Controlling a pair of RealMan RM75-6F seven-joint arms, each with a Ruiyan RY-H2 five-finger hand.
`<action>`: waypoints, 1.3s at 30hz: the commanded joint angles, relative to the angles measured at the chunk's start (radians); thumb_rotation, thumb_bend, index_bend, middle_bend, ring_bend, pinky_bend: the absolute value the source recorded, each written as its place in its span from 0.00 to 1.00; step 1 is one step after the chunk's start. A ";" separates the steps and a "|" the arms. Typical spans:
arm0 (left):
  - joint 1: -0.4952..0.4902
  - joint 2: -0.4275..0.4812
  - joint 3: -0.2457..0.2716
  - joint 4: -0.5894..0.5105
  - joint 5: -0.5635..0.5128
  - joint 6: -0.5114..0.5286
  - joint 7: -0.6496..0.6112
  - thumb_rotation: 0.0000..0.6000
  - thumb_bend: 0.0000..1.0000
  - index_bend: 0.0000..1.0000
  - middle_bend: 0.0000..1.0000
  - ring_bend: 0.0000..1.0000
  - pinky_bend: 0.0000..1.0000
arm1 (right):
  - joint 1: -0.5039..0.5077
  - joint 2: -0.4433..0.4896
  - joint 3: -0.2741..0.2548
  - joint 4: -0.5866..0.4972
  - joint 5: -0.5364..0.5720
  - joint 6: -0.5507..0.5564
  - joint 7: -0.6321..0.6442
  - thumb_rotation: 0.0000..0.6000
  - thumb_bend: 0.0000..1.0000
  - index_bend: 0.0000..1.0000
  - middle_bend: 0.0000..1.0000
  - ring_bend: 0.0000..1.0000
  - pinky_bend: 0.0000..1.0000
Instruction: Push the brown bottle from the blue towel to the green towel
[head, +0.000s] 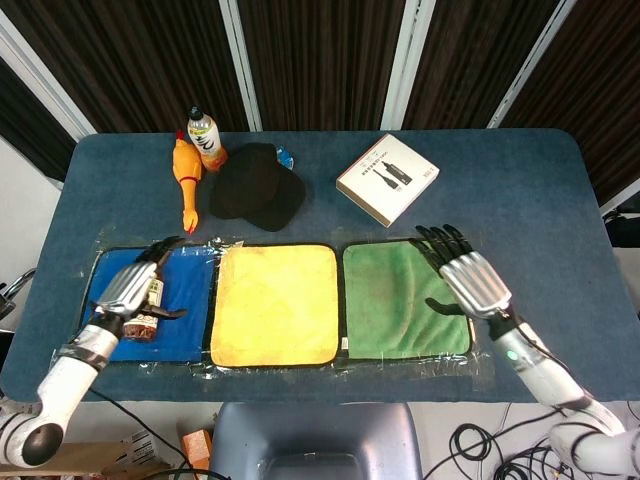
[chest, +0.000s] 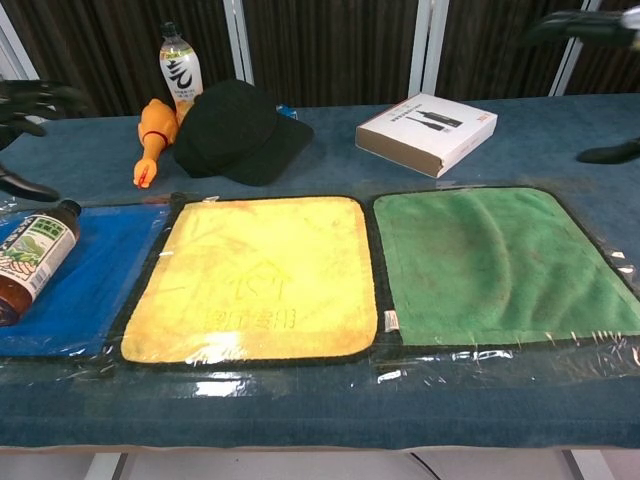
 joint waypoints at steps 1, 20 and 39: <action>0.087 0.116 0.027 -0.070 -0.149 0.042 -0.003 1.00 0.08 0.00 0.03 0.00 0.12 | -0.249 0.073 -0.159 0.197 -0.184 0.326 0.160 1.00 0.14 0.00 0.01 0.00 0.00; 0.106 0.096 -0.039 0.065 -0.317 -0.311 -0.421 0.86 0.18 0.00 0.07 0.05 0.21 | -0.396 -0.085 -0.182 0.520 -0.195 0.436 0.255 1.00 0.14 0.00 0.01 0.00 0.00; -0.105 0.159 0.062 0.098 -0.655 -0.546 -0.387 0.81 0.16 0.01 0.18 0.12 0.26 | -0.414 -0.089 -0.173 0.534 -0.195 0.418 0.276 1.00 0.14 0.00 0.01 0.00 0.00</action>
